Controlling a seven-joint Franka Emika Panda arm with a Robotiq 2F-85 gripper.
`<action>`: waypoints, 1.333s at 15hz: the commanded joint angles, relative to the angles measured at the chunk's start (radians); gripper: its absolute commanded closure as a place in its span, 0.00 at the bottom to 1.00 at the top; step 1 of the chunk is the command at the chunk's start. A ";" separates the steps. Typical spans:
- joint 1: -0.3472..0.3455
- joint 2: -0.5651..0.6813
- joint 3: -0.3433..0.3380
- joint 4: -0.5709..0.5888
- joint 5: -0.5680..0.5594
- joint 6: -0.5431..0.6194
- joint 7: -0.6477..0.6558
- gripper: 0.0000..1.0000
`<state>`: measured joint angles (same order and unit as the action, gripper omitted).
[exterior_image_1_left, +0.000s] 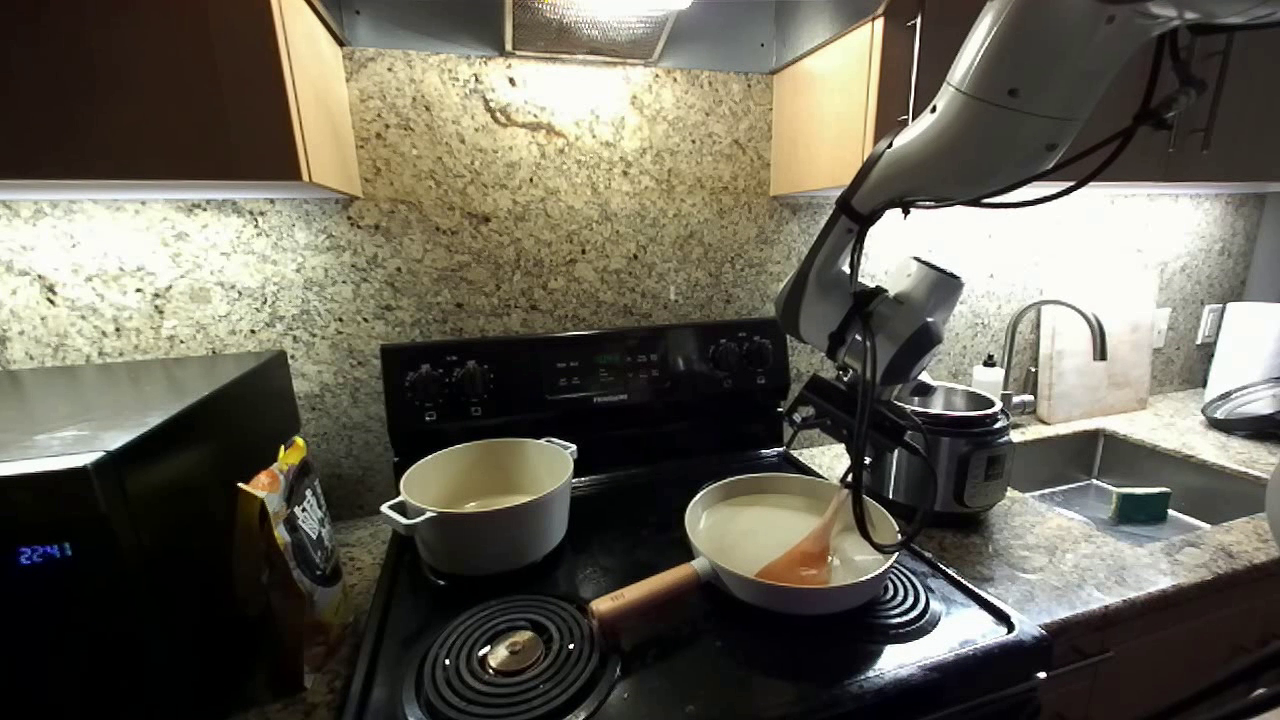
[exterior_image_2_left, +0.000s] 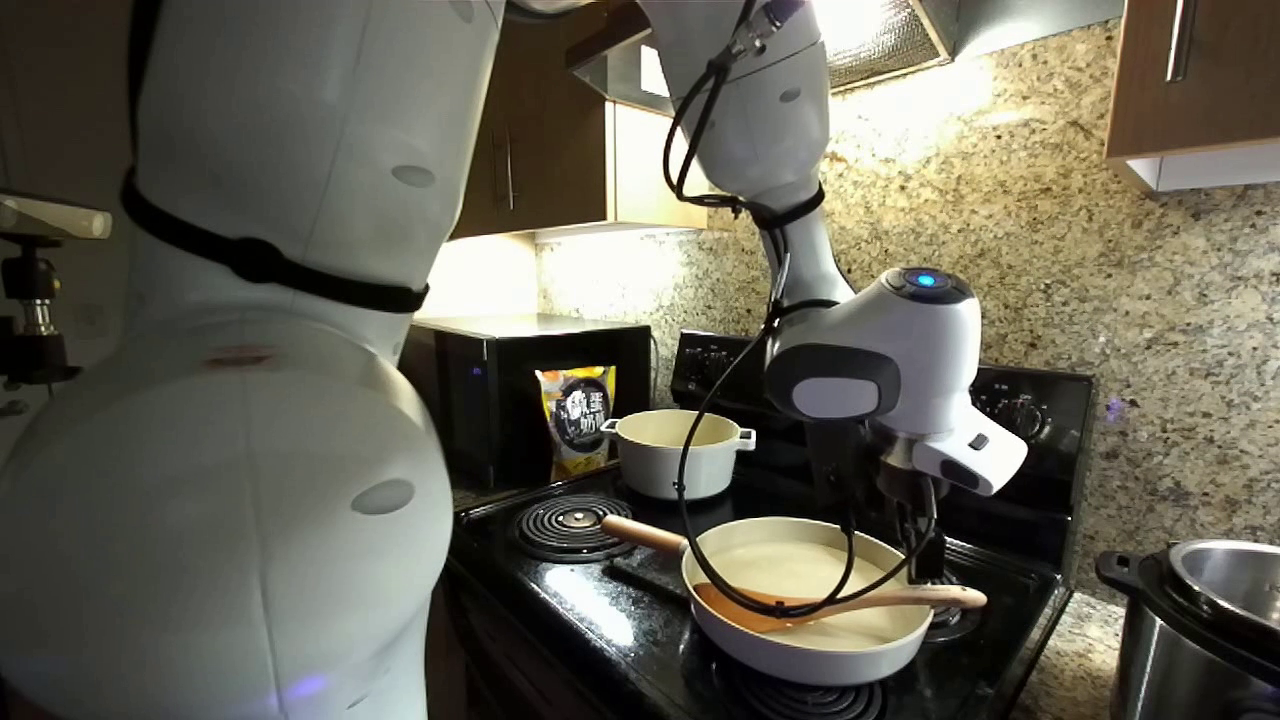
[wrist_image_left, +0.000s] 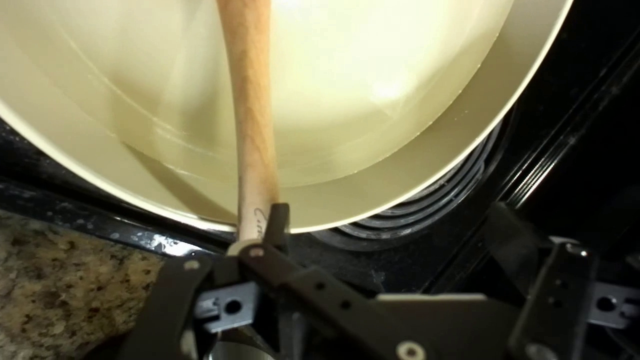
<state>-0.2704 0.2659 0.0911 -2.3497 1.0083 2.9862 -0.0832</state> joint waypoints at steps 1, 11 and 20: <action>-0.012 -0.008 0.012 0.006 0.035 0.017 -0.023 0.00; -0.007 -0.026 0.021 -0.018 0.087 0.052 -0.015 0.00; -0.004 -0.120 0.092 -0.112 0.295 0.182 -0.039 0.00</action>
<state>-0.2698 0.2174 0.1525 -2.3994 1.2279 3.1349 -0.0832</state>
